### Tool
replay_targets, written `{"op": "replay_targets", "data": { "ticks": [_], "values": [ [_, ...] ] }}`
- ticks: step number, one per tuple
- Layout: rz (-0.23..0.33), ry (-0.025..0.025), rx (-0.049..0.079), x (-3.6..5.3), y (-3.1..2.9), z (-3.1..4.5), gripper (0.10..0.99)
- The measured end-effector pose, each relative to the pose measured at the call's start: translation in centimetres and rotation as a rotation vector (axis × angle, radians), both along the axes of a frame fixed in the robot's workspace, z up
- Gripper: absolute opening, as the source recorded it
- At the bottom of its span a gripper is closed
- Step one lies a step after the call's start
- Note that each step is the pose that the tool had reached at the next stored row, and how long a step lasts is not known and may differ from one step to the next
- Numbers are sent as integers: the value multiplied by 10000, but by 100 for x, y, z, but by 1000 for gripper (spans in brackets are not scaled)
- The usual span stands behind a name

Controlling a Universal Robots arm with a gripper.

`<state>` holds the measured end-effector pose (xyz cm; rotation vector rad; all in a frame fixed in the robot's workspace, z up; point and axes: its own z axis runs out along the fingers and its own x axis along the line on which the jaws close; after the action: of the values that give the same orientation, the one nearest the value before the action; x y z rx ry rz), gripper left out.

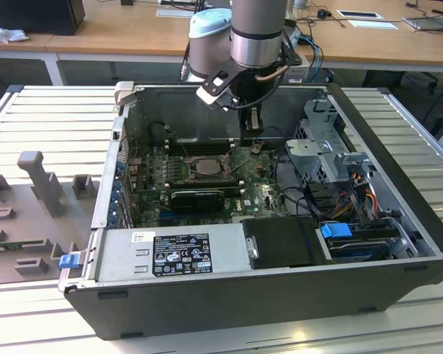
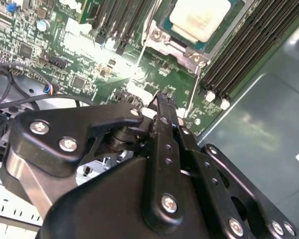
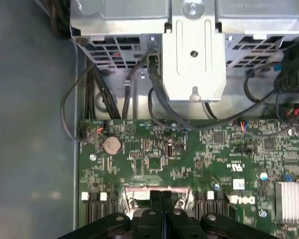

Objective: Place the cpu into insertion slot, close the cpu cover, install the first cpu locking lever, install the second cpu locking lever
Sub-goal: 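Close the cpu cover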

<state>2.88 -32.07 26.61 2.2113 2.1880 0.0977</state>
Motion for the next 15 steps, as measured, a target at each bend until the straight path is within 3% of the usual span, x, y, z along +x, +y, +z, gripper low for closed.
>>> {"op": "replay_targets", "data": {
  "ticks": [7,12,15],
  "values": [
    [0,1,0,101,0,-11,106],
    [1,91,-1,257,0,-40,106],
    [8,108,0,300,0,-122,106]
  ]
}}
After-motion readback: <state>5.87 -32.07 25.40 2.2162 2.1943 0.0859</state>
